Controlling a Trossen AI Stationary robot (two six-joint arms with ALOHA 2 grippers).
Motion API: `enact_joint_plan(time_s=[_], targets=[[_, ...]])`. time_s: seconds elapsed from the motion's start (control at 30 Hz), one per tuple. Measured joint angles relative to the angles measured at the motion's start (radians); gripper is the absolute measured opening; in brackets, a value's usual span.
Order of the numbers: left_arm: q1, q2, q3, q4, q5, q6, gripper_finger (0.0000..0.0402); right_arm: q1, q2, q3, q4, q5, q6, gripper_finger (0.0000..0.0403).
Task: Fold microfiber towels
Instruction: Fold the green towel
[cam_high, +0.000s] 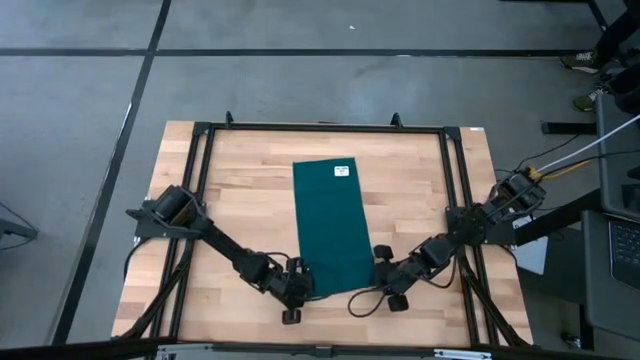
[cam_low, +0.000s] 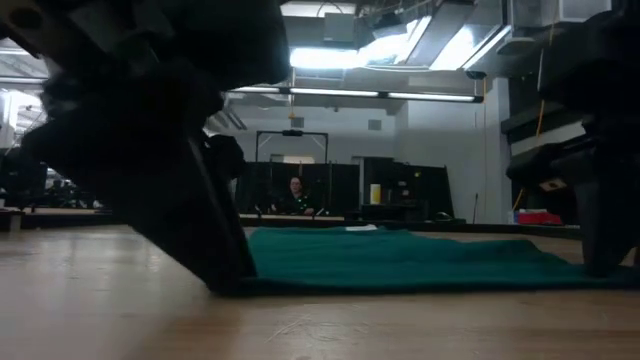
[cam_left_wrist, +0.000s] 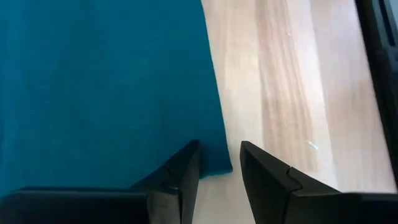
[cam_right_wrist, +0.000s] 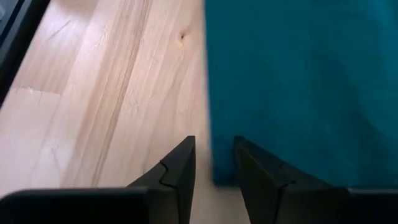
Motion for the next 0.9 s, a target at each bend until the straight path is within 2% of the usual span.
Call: enact_joint_plan(time_s=[0.17,0.4,0.63,0.9], targets=[[-0.012,0.000,0.000,-0.007,0.001,-0.012,0.0111,0.000,-0.058,0.000,-0.034,0.075,-0.001,0.0125],[-0.004,0.000,-0.002,-0.011,0.001,-0.013,0.0110,0.005,-0.053,0.000,-0.013,0.061,0.004,0.0156],[-0.004,0.001,-0.002,-0.029,-0.021,-0.013,0.0109,0.009,-0.046,0.009,-0.003,0.055,-0.007,0.0155],[0.002,0.002,-0.003,-0.031,-0.046,-0.013,0.0109,0.009,0.027,0.009,0.035,0.036,-0.008,0.0161]])
